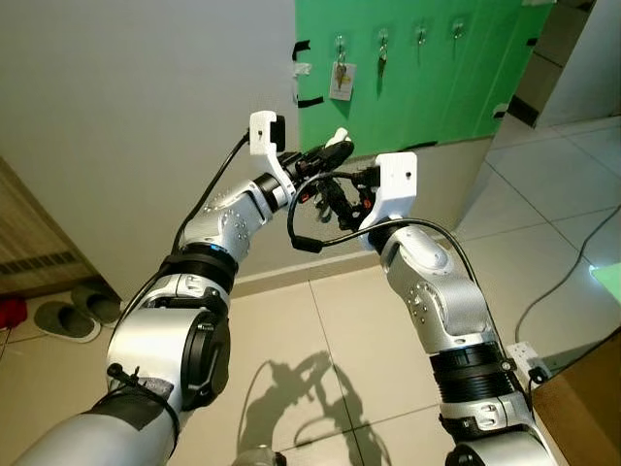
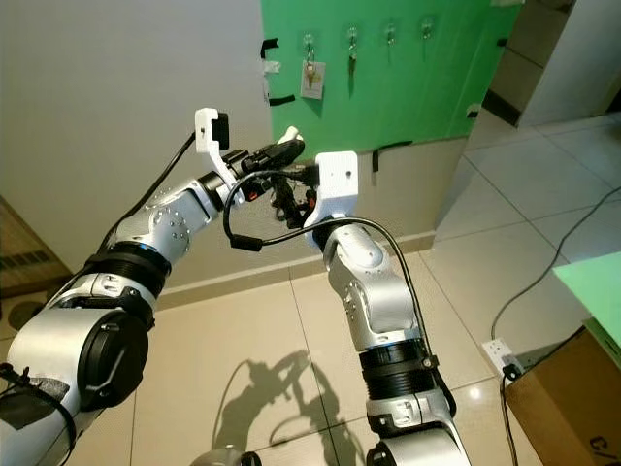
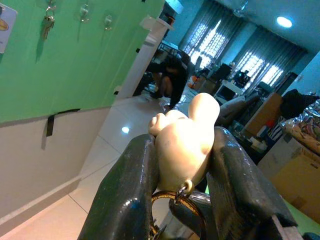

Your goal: Hang keys on a hook

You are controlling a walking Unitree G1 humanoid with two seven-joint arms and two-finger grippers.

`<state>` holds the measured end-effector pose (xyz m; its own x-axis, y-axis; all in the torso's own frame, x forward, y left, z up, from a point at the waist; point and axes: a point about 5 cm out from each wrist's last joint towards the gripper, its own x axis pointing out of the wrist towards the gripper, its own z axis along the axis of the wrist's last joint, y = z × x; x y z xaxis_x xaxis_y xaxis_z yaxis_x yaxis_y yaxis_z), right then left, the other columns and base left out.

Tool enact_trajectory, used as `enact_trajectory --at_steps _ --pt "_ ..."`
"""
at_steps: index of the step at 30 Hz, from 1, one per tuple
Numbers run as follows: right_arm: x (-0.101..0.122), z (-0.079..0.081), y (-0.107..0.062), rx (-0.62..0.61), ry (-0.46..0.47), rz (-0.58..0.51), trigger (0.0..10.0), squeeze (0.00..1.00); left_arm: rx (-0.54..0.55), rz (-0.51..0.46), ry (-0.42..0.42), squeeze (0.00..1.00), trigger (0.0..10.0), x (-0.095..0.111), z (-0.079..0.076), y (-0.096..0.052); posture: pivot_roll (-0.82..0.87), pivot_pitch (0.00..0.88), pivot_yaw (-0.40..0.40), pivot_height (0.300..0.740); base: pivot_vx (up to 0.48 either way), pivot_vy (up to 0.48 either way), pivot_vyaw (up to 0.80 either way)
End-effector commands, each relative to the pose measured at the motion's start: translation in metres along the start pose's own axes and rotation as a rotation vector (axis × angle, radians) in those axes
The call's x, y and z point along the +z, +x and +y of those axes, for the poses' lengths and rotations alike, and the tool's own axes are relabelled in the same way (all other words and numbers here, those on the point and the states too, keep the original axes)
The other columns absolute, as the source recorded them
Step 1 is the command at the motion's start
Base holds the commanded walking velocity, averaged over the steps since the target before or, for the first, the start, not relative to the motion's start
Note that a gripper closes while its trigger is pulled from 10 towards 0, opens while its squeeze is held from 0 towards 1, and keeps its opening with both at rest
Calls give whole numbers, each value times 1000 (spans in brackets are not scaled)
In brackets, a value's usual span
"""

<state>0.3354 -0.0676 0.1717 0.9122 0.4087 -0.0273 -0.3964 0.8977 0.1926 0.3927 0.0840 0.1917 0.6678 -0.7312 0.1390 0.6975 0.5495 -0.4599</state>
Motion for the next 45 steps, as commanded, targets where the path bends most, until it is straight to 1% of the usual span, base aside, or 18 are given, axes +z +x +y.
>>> enact_trajectory --at_steps 1,5,9,10,11,12,13,32,45 --pt "4 1 3 -5 6 -17 10000 0 -8 -18 7 0 10000 8 -3 4 -45 0 93 740 0 0 0" --pt "4 3 5 -2 13 -19 10000 0 -9 -18 8 0 10000 8 -3 4 -43 0 93 740 0 0 0" --pt "3 4 6 2 40 -20 10000 0 -7 -18 8 0 10000 8 -4 4 -43 0 93 740 0 0 0" --pt "3 5 6 5 44 -22 7725 0 -6 -18 8 0 10000 8 -4 4 -43 0 92 740 0 0 0" --pt "3 5 6 5 44 -22 7725 0 -6 -18 8 0 10000 8 -4 4 -43 0 92 740 0 0 0" --pt "3 5 6 7 46 -24 1098 0 -7 -18 8 0 10000 8 -4 5 -43 0 92 740 0 0 0" --pt "3 5 6 11 50 -26 0 0 -7 -19 8 0 10000 8 -4 5 -43 0 91 740 0 0 0" --pt "4 9 6 31 65 -34 0 0 -3 -19 2 0 10000 7 -4 5 -46 0 90 740 0 0 0" --pt "6 8 5 49 44 -43 0 0 7 -25 -1 0 10000 7 -3 5 -47 0 80 740 0 0 0"
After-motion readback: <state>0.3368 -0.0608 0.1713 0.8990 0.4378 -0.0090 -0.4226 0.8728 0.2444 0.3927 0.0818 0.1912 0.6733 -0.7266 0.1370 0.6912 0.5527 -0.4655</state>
